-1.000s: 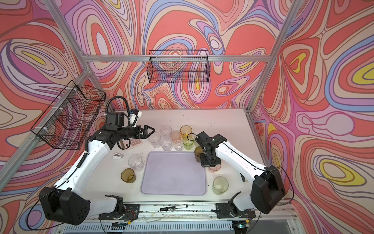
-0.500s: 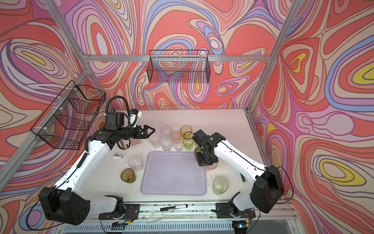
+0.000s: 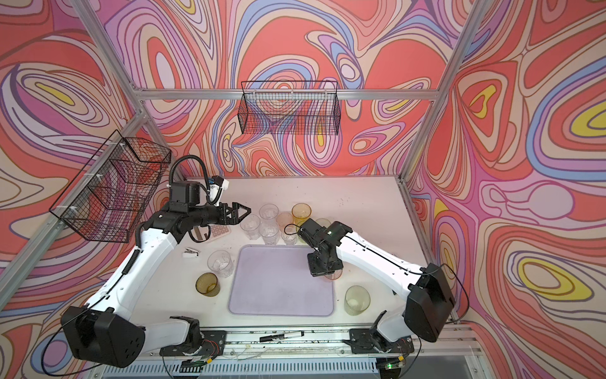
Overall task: Place the glasses into the tray
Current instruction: 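Lower the pink glass with the right gripper onto the tray corner and release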
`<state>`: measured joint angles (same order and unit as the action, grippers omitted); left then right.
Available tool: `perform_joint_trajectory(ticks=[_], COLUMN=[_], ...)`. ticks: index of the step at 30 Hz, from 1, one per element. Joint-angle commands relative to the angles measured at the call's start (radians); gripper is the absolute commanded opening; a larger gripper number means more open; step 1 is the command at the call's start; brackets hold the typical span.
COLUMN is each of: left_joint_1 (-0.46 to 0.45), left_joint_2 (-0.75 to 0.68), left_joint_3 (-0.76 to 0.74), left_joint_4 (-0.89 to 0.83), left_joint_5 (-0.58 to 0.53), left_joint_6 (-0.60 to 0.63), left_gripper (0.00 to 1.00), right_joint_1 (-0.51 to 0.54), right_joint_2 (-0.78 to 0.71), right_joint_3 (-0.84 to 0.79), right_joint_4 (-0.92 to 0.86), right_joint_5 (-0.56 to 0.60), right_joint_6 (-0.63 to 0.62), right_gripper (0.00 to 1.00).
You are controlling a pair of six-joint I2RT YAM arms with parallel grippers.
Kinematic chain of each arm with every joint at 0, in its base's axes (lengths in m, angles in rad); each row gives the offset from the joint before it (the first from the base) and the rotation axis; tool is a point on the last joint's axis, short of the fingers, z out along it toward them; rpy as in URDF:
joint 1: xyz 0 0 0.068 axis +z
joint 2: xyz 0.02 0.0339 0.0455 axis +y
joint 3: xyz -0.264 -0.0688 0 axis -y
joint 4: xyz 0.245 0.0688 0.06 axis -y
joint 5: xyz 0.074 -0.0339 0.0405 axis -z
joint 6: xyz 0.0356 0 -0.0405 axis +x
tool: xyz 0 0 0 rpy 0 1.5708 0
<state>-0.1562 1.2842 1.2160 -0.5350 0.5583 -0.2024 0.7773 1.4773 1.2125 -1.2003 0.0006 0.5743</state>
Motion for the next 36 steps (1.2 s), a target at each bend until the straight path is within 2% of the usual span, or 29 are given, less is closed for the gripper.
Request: perform_joint_trajectory(ticks=[1, 13, 25, 36], left_joint_1=[0.003, 0.003, 0.0, -0.008], left_joint_2=[-0.018, -0.012, -0.008, -0.017], left_joint_3=[0.022, 0.016, 0.032, 0.031], left_joint_4=[-0.02, -0.018, -0.034, -0.034], left_joint_5=[0.016, 0.001, 0.038, 0.028], left_joint_6=[0.012, 0.018, 0.0, 0.0], left_gripper=[0.98, 0.99, 0.99, 0.99], right_joint_1=[0.012, 0.016, 0.019, 0.028], right_joint_2=[0.02, 0.041, 0.083, 0.142], right_joint_3=[0.007, -0.017, -0.032, 0.011], right_joint_4=[0.022, 0.064, 0.078, 0.058], right_joint_5=[0.02, 0.011, 0.026, 0.045], right_joint_6=[0.021, 0.019, 0.019, 0.004], right_gripper=[0.0, 0.0, 0.0, 0.0])
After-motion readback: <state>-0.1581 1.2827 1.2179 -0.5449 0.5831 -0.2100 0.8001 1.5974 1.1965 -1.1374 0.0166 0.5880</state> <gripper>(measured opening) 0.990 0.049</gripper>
